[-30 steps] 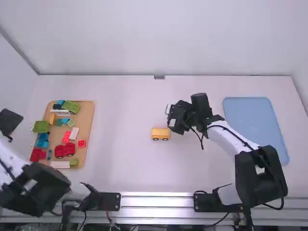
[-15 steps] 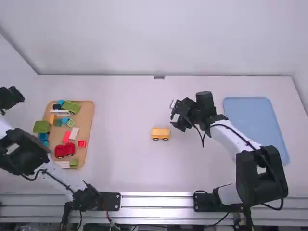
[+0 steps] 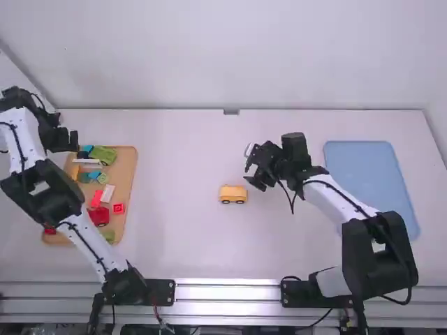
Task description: Assemble lego blocks to make yellow taxi
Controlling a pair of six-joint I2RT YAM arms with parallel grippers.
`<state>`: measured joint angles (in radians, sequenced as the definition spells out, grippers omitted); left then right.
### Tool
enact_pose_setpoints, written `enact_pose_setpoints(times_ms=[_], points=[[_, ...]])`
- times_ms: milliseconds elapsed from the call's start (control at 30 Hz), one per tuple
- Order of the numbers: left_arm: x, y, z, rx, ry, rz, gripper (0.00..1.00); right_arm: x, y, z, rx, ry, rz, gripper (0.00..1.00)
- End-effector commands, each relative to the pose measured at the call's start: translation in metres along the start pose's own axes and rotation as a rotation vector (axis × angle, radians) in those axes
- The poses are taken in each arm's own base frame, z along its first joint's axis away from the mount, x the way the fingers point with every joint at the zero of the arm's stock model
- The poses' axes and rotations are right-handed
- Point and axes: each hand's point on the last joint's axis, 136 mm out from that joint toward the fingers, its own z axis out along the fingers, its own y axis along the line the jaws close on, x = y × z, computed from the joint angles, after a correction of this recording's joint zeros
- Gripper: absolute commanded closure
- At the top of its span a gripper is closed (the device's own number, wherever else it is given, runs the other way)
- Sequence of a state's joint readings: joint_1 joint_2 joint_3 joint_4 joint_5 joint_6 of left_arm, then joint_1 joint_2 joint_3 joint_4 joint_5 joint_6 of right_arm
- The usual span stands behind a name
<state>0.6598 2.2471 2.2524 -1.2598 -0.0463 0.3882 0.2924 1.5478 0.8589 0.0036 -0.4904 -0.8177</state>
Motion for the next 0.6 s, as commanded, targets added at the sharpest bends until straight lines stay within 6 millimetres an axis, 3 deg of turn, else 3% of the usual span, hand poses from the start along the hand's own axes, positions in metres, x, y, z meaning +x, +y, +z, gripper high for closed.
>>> enact_pose_setpoints(times_ms=[0,200,333,567], points=[[0.01,0.018,0.02,0.005,0.045,-0.001,0.07,-0.007,0.004,-0.001,-0.002,-0.011,-0.012,0.02],[0.024,0.016,0.057,0.14,0.078,0.051,0.3,-0.008,0.002,0.002,0.026,0.008,-0.027,0.02],[0.031,0.013,0.07,0.183,0.085,0.074,0.36,-0.009,0.001,0.002,0.026,0.004,-0.027,0.02],[0.024,0.002,0.083,0.199,0.056,0.109,0.45,-0.009,0.001,0.002,0.026,0.005,-0.026,0.02]])
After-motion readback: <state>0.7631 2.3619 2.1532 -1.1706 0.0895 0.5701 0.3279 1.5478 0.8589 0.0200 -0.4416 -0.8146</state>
